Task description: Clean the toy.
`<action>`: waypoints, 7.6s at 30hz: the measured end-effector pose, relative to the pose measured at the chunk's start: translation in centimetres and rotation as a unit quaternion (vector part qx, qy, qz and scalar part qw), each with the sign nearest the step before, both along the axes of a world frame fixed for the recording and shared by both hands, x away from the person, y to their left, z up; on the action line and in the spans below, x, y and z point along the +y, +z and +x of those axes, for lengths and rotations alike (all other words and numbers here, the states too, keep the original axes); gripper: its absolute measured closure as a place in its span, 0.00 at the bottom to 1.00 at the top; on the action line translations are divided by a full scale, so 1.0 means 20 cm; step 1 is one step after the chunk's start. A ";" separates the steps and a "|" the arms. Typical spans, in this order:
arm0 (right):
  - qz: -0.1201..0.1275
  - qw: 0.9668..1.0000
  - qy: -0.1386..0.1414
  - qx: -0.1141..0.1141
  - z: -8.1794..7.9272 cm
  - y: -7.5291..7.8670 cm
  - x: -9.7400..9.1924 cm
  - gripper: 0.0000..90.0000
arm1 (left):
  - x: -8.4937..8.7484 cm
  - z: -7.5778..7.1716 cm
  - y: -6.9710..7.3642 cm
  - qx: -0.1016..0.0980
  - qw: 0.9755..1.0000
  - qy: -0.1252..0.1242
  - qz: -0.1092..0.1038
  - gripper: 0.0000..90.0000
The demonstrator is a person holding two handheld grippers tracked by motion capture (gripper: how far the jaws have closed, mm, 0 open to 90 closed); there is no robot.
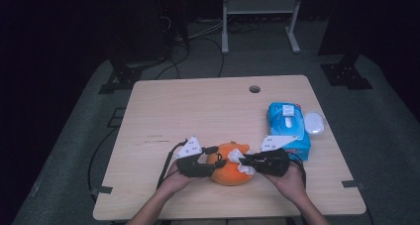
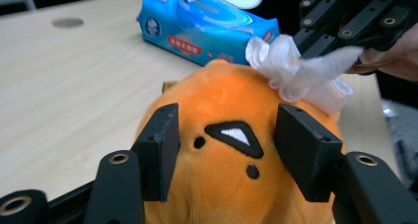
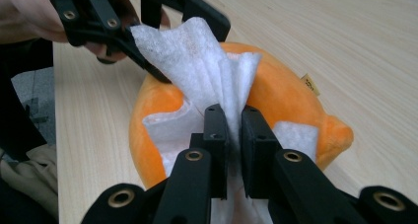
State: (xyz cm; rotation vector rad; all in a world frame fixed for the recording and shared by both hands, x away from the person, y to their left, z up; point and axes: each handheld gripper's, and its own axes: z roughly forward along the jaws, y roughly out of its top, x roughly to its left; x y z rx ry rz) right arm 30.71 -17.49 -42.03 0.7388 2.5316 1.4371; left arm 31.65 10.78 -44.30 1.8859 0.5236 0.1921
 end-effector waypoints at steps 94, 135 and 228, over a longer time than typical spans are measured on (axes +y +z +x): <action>-0.005 0.998 0.056 -0.016 -0.06 0.03 0.12 0.91 | -0.02 0.00 0.03 0.032 0.996 -0.067 0.051 0.28; 0.022 0.999 -0.028 -0.040 -0.01 0.07 -0.01 0.91 | 0.01 -0.03 -0.02 -0.035 0.996 -0.078 0.029 0.34; 0.030 0.998 -0.008 -0.055 -0.06 0.10 0.03 0.91 | -0.10 -0.08 0.00 -0.086 0.992 -0.069 0.058 0.36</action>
